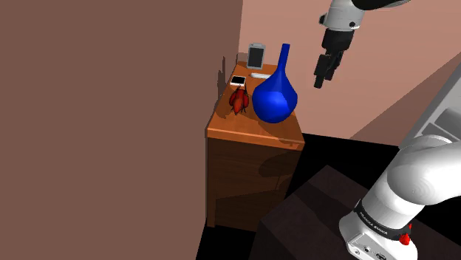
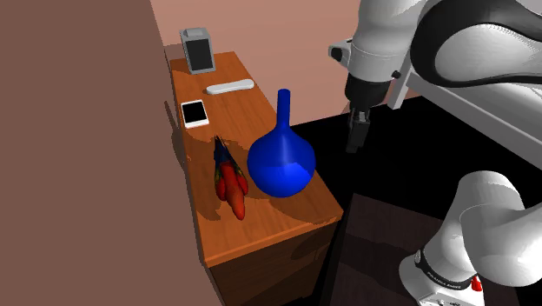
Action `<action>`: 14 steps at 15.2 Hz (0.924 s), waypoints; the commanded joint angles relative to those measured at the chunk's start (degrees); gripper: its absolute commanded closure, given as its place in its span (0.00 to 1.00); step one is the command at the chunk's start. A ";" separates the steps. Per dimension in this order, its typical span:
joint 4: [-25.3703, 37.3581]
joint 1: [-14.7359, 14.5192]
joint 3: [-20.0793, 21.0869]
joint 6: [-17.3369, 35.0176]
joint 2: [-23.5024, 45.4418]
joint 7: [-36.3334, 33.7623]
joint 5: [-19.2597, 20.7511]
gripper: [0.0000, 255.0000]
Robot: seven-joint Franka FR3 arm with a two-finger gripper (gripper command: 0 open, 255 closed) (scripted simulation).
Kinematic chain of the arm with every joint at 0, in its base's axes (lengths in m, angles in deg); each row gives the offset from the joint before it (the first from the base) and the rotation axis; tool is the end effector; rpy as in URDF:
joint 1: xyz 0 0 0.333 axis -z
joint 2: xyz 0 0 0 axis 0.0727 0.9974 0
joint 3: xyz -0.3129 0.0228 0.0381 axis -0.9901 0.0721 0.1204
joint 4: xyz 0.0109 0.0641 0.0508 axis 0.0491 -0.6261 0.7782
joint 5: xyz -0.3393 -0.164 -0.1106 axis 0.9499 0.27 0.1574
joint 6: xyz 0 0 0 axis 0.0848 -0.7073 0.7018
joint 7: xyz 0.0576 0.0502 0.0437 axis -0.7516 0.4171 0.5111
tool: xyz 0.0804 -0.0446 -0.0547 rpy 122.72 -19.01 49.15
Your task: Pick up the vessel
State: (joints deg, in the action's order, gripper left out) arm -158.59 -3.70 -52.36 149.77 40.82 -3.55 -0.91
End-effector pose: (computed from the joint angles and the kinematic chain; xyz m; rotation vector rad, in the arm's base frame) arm 0.3221 -0.0185 0.5938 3.0404 0.2267 -0.0023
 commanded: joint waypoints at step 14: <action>46.71 -1.53 0.67 -19.03 35.46 1.72 -3.78 0.00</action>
State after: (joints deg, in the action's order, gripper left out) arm -116.67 -5.21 -51.64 132.79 72.87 -2.14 -4.44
